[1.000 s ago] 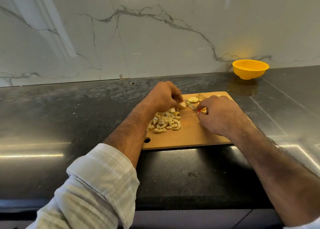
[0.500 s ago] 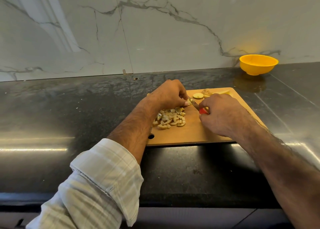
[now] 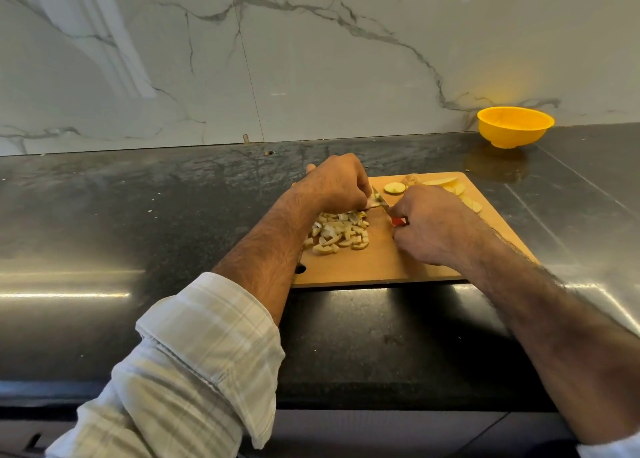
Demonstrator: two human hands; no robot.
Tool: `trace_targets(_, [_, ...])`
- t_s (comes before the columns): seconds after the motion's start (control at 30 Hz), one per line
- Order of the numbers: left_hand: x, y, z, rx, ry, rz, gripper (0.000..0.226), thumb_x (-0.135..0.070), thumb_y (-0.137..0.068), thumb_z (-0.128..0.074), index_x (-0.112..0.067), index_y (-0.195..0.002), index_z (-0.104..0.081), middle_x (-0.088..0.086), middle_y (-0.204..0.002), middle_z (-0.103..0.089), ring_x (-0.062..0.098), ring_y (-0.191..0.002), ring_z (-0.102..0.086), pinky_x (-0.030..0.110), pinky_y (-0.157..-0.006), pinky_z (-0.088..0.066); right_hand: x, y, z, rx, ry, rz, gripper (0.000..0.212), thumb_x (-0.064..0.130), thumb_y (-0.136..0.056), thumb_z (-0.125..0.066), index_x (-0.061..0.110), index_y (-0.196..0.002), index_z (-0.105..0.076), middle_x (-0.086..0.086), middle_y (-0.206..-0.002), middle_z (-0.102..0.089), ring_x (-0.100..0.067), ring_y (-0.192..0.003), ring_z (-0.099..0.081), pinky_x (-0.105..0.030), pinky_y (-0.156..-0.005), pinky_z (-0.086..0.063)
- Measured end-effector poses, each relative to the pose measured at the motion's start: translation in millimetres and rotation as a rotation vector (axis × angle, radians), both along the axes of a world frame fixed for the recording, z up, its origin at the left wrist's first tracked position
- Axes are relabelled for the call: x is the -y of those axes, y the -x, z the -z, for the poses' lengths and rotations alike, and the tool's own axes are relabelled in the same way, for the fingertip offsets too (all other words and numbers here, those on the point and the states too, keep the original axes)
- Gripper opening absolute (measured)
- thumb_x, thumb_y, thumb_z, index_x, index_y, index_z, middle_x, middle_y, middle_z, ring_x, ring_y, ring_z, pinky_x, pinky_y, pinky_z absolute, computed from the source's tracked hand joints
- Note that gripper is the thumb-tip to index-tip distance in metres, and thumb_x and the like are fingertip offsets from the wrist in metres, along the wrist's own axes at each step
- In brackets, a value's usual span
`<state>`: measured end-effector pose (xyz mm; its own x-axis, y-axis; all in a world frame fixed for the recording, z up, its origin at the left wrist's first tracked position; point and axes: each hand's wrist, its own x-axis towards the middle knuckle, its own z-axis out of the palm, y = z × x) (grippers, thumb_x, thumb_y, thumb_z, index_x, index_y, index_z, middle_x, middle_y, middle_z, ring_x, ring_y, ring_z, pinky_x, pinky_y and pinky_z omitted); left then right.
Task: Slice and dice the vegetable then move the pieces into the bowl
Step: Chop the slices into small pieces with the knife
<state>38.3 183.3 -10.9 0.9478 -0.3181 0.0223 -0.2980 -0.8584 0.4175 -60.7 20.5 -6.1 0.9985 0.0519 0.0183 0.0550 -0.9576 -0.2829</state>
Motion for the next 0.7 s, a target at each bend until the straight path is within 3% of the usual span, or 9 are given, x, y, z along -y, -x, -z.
trace_targets(0.1, [-1, 4, -2, 0.031, -0.025, -0.038, 0.008, -0.022, -0.09, -0.082, -0.028, -0.096, -0.081, -0.016, -0.105, -0.075, 0.01, -0.115, -0.061, 0.066, -0.121, -0.015, 2, -1, -1, 0.003, -0.002, -0.004, 0.045, 0.027, -0.092, -0.072, 0.025, -0.136, -0.067, 0.0, -0.127, -0.066, -0.015, -0.099, -0.054, -0.03, -0.083, -0.053])
trace_targets(0.33, [-2, 6, -1, 0.007, 0.054, -0.106, 0.005, -0.026, -0.088, -0.085, -0.027, -0.09, -0.081, -0.015, -0.1, -0.076, 0.011, -0.116, -0.062, 0.071, -0.121, -0.009, 5, 10, -1, 0.112, 0.014, -0.03, 0.04, 0.036, -0.097, -0.066, 0.028, -0.136, -0.067, 0.003, -0.131, -0.065, -0.016, -0.105, -0.056, -0.035, -0.088, -0.058])
trace_targets(0.47, [-2, 6, 0, -0.015, 0.069, -0.118, 0.006, -0.024, -0.086, -0.086, -0.027, -0.087, -0.081, -0.015, -0.1, -0.076, 0.012, -0.119, -0.061, 0.069, -0.12, -0.013, -2, 16, -4, 0.077, 0.054, -0.047, 0.04, 0.037, -0.095, -0.066, 0.028, -0.134, -0.068, 0.004, -0.125, -0.065, -0.018, -0.105, -0.059, -0.036, -0.087, -0.06])
trace_targets(0.6, [-4, 0, 5, -0.04, 0.123, -0.097, 0.008, -0.023, -0.083, -0.088, -0.027, -0.08, -0.082, -0.015, -0.09, -0.076, 0.011, -0.108, -0.065, 0.064, -0.116, -0.037, -10, 19, -4, 0.042, 0.124, -0.03, 0.032, 0.036, -0.093, -0.066, 0.026, -0.123, -0.069, 0.005, -0.105, -0.064, -0.018, -0.096, -0.059, -0.037, -0.083, -0.06])
trace_targets(0.7, [-4, -3, 7, -0.039, 0.133, -0.114, 0.009, -0.025, -0.083, -0.087, -0.028, -0.078, -0.081, -0.015, -0.088, -0.076, 0.011, -0.107, -0.065, 0.063, -0.115, -0.038, -15, 19, -4, 0.05, 0.149, -0.04, 0.029, 0.036, -0.094, -0.067, 0.024, -0.121, -0.068, 0.006, -0.1, -0.061, -0.016, -0.093, -0.057, -0.034, -0.08, -0.057])
